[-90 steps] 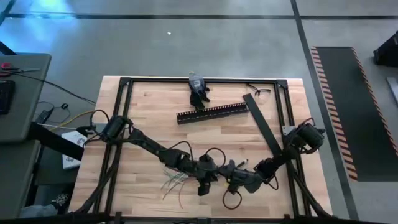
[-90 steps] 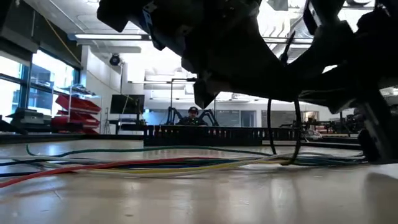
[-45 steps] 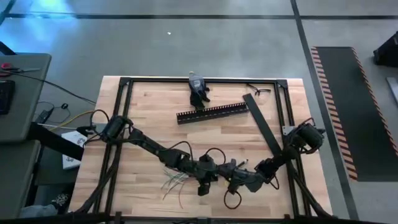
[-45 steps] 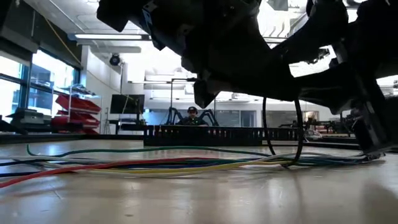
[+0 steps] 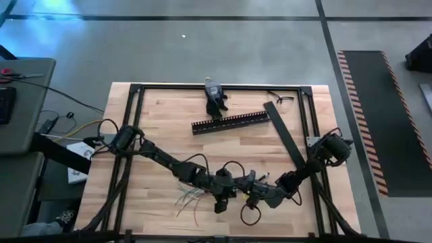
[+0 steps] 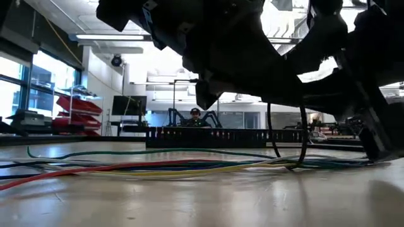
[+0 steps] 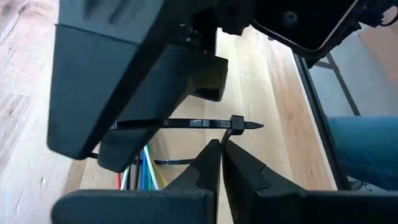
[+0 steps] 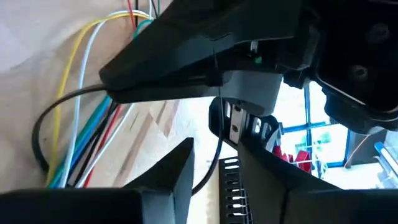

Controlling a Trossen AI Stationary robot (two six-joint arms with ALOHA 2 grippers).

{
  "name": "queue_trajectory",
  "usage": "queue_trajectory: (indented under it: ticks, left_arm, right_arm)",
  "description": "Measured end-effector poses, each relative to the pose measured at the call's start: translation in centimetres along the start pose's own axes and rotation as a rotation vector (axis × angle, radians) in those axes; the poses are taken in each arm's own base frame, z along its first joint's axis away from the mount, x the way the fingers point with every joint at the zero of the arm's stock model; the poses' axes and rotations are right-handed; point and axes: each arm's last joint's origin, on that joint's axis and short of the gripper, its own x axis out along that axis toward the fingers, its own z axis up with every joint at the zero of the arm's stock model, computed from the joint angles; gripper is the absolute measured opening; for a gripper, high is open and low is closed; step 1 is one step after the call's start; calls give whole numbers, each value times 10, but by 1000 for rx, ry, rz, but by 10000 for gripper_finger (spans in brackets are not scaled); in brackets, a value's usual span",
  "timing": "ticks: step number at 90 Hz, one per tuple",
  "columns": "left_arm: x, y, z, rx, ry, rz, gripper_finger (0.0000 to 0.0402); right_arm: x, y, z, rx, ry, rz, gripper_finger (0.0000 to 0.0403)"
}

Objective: Ziptie cables
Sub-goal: Wrap the colored loose cables with the black zip tie

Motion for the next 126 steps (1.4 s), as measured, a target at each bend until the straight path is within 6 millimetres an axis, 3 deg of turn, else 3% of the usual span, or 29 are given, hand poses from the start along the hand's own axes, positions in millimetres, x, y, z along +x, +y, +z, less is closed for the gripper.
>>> queue_trajectory:
  ticks: [24,85,126]
  left_arm:
    - [0,0,0,1,1,-1,0]
    - [1,6,3,-38,4,-11,0]
    - [1,6,3,-23,0,10,0]
  right_arm:
    - [0,0,0,-14,-3,2,4]
    - [-12,2,11,-237,-82,-7,0]
    - [-21,11,15,-272,-146,61,0]
